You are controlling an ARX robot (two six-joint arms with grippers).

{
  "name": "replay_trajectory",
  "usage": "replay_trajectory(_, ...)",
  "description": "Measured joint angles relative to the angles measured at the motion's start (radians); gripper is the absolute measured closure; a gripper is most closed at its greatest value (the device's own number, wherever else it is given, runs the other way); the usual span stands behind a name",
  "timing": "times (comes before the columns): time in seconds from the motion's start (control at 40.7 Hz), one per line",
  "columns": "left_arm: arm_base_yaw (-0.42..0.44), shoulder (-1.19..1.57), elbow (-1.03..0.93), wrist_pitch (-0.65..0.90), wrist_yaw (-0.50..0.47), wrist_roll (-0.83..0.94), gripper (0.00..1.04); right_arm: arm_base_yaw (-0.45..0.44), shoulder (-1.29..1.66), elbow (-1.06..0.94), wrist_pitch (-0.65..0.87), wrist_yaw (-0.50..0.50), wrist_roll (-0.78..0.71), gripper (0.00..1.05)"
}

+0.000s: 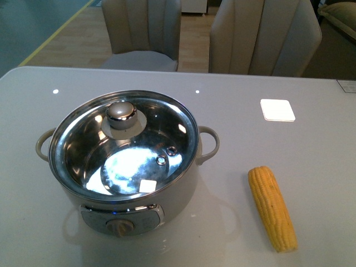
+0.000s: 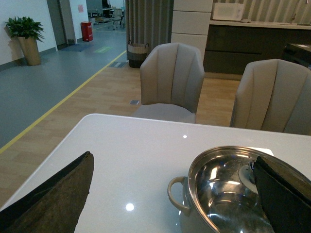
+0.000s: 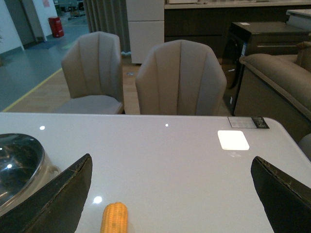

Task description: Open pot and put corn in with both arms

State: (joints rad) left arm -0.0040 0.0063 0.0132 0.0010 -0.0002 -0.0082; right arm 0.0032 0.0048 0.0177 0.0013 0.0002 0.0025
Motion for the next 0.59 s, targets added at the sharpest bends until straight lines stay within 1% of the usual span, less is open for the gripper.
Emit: replay_trajectory(0.59, 0.0, 0.0, 0.0, 0.0, 0.0, 0.0, 0.07, 0.0, 0.0, 0.0, 0.0, 0.0, 0.0, 0.09)
